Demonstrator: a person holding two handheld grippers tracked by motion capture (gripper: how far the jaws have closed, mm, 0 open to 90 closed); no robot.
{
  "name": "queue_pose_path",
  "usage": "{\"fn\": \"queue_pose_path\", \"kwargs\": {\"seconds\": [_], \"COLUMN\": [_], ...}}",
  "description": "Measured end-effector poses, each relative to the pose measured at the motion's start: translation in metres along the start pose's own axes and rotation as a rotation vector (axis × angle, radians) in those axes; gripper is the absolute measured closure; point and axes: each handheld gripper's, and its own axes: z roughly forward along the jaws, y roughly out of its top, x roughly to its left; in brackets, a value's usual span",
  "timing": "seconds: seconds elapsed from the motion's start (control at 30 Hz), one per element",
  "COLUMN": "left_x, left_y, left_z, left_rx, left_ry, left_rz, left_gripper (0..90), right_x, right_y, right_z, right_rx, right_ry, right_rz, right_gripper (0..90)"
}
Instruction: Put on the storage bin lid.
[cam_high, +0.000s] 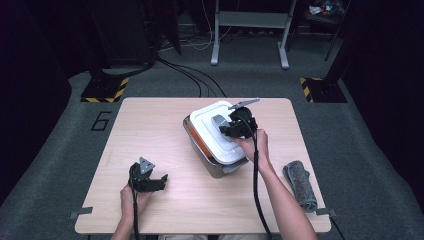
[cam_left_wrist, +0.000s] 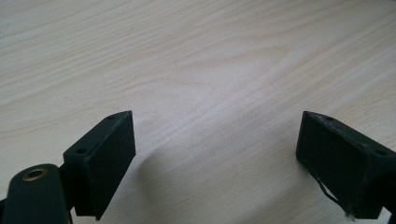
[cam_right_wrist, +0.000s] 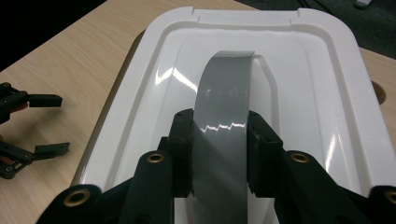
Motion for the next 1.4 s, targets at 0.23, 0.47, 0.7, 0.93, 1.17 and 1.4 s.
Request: {"fn": "queue_pose_path", "kwargs": {"seconds": [0.23,0.47,0.7,0.93,1.17,1.4], "left_x": [0.000,0.000,0.000,0.000,0.000,0.000], "left_y": [0.000,0.000,0.000,0.000,0.000,0.000], "left_z": [0.000,0.000,0.000,0.000,0.000,0.000], "left_rx": [-0.001,-0.001,-0.002,0.000,-0.001,-0.001], "left_ry": [0.001,0.001,0.001,0.000,0.001,0.001], "left_rz": [0.001,0.001,0.001,-0.001,0.001,0.001], "left_gripper": [11.6,11.6,11.6,11.6,11.6,11.6], "right_x": [0.012,0.015,0.018,0.018,0.019,0.018], "right_y": [0.001,0.001,0.000,-0.003,-0.007,-0.009], "right_z": [0.009,0.015,0.021,0.022,0.023,0.022], "right_rx": [-0.002,0.003,0.013,0.016,0.000,-0.016], "right_ry": [0.003,0.003,0.004,-0.002,-0.010,-0.024], "right_rz": [-0.020,-0.024,-0.026,-0.032,-0.038,-0.049], "right_gripper": [67.0,66.9,66.8,66.7,66.6,46.2]}}
